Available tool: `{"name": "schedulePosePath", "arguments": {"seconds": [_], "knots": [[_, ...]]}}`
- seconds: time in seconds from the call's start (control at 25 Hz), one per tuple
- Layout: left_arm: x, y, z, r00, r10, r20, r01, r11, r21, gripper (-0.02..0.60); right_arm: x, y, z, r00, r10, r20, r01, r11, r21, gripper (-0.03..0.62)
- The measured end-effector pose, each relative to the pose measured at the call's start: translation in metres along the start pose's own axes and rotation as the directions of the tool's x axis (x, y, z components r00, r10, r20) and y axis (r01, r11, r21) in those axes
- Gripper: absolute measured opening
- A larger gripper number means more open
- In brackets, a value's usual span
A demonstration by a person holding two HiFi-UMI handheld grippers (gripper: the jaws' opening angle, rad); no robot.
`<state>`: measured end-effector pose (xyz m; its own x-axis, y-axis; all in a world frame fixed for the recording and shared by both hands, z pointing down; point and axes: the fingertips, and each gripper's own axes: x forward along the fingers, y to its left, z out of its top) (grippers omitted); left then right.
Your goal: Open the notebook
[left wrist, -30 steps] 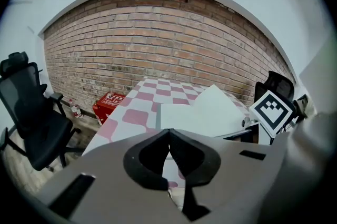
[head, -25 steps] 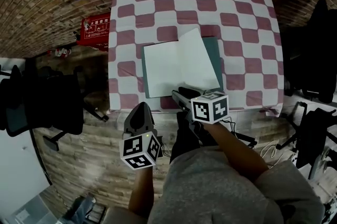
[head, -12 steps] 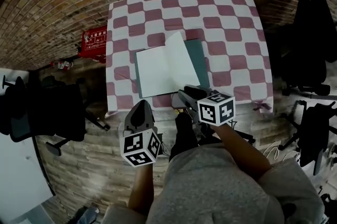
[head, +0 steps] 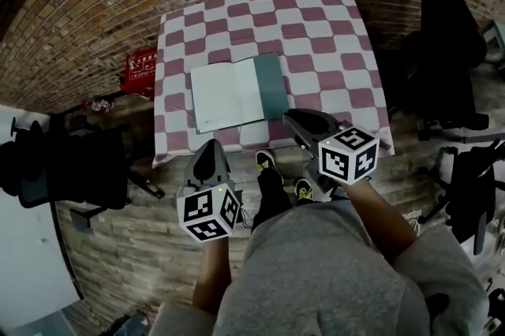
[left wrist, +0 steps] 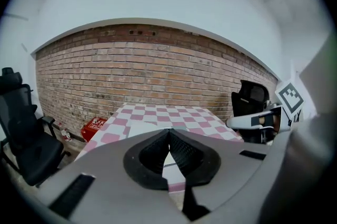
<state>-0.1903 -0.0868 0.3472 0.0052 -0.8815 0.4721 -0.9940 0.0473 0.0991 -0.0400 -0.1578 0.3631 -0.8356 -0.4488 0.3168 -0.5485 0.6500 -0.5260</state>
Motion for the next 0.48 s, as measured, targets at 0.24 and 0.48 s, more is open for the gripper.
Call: {"name": "schedulePosePath", "arguments": {"seconds": [0.24, 0.48], "knots": [[-0.034, -0.036, 0.004, 0.998, -0.011, 0.054, 0.009, 0.999, 0.036, 0.009, -0.082, 0.005, 0.040, 0.990, -0.028, 0.142, 0.047, 0.990, -0.136, 0.052], [-0.057, -0.068, 0.006, 0.995, -0.050, 0.086, 0.046, 0.998, 0.049, 0.009, -0.148, 0.013, 0.058, 0.971, -0.065, 0.228, 0.117, 0.967, -0.225, 0.051]]}}
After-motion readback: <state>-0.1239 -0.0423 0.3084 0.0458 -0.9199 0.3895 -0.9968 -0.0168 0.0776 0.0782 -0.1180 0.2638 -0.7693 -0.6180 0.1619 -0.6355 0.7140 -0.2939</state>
